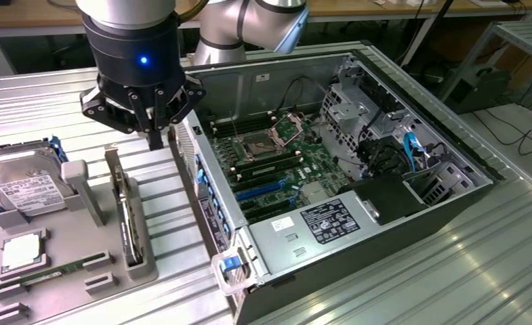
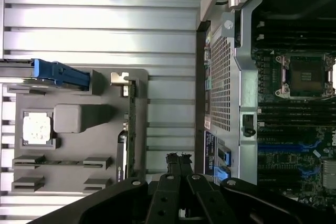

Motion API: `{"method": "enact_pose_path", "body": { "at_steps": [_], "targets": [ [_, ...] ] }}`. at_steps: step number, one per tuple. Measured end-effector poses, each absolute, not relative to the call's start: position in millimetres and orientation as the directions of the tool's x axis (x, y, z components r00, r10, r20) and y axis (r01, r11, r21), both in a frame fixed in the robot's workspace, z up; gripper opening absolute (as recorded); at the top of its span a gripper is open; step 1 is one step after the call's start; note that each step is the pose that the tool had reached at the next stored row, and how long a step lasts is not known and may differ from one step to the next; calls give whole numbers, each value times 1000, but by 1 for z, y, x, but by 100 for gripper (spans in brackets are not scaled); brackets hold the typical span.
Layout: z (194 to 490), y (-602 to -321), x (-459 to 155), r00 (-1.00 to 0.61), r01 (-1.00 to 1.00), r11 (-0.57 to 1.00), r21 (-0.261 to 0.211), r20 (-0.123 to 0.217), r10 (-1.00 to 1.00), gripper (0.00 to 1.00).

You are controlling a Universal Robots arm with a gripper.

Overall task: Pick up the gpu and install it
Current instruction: 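Reach for the gpu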

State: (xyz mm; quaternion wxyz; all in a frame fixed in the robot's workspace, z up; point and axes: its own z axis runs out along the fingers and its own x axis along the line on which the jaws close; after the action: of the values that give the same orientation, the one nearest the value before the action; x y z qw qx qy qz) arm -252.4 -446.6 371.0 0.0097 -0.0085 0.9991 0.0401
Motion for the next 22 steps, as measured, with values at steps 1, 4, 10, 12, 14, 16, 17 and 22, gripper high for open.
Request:
{"method": "enact_pose_path", "body": {
  "at_steps": [1, 4, 10, 12, 14, 16, 17, 22],
  "targets": [
    [371, -447, -253, -1000, -18, 997, 80, -20, -16, 11],
    [371, -448, -256, -1000, -19, 997, 81, -20, -17, 11],
    [371, -455, -266, -1000, -24, 996, 84, -20, -22, 11],
    [371, -457, -269, -1000, -26, 996, 84, -20, -24, 11],
    [371, -460, -273, -999, -28, 996, 84, -20, -26, 11],
    [371, -462, -277, -999, -29, 996, 85, -20, -28, 11],
    [371, -464, -279, -999, -30, 996, 85, -20, -28, 11],
    [370, -469, -288, -999, -34, 996, 85, -20, -32, 11]
  ]
}}
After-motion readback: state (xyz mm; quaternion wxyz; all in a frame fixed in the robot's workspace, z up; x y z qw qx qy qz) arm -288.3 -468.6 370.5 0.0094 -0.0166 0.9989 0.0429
